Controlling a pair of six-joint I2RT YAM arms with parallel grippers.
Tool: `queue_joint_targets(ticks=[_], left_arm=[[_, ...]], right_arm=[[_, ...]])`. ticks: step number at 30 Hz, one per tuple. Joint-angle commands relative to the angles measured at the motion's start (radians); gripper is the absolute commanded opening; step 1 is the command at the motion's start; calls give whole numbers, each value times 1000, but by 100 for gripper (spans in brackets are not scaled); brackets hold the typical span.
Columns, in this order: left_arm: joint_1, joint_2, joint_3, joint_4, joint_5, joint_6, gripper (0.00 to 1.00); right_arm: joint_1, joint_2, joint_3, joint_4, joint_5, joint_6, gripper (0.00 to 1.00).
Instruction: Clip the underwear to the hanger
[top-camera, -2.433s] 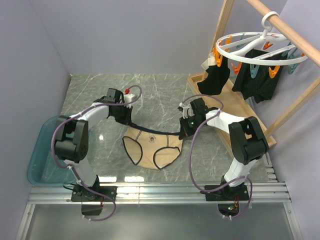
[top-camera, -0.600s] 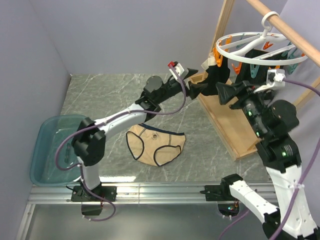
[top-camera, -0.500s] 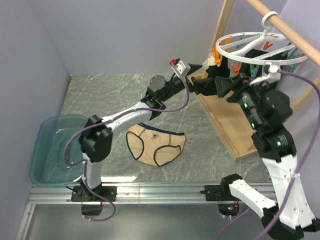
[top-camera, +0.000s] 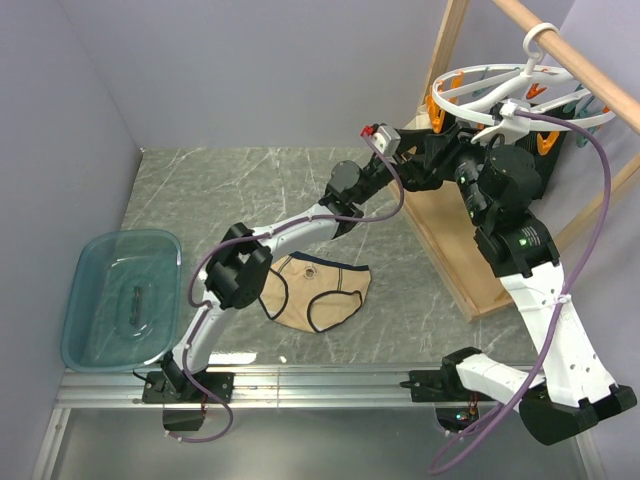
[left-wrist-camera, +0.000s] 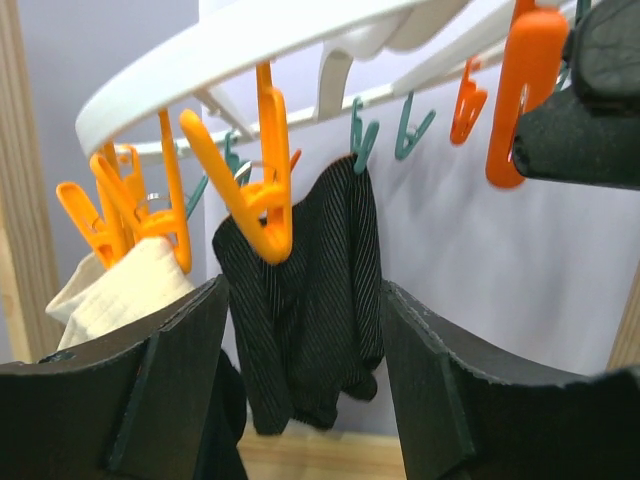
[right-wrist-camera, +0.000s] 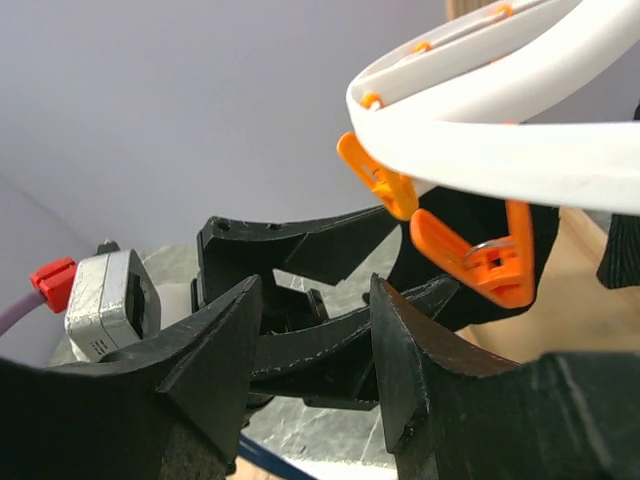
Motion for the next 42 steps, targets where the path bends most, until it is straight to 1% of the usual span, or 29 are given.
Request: queue_joint_targets(ticks=[1,6,9,10,12,13,15,16,18,19,23,28,32,37,42], left_arm=[[-7,16,87,106,-29,-47,67],[-15,82,182,129,-50,-70,68],[-17,114,233,131,-50,-96,65],[-20,120,241,133,-52,-103,61],[-18,132,250,143,-56,-115,58],[-18,134,253,145,-59,-118,51],[-20,137,256,146,-59,-121,45],[-21,138,256,146,-55,-123,40],[-21,135,253,146,-55,-120,34],[-24,134,249,148,-58,-113,26],[-27,114,230,149,-73,-90,14],[-37,86,190,153,-56,-51,0],[-50,50,140,166,-61,20,0],[-84,20,85,172,-111,155,0],[-103,3,60,172,-156,245,0]], right_arm=[[4,-17,49,83,54,-18,54],[3,-29,32,91,61,-15,54],[3,-37,32,98,61,-15,54],[0,-38,32,100,66,-15,53],[-5,-40,30,103,64,-18,53],[-6,-44,30,103,64,-21,53],[-11,-46,21,102,64,-22,52],[-17,-47,15,102,61,-24,52],[-25,-51,9,103,52,-27,52],[-29,-51,3,105,47,-29,51],[-31,-54,-20,108,43,-44,50],[-31,-49,-16,108,57,-33,50],[-32,-34,1,100,86,0,51],[-31,-9,4,102,130,28,53],[-31,12,3,109,182,50,53]])
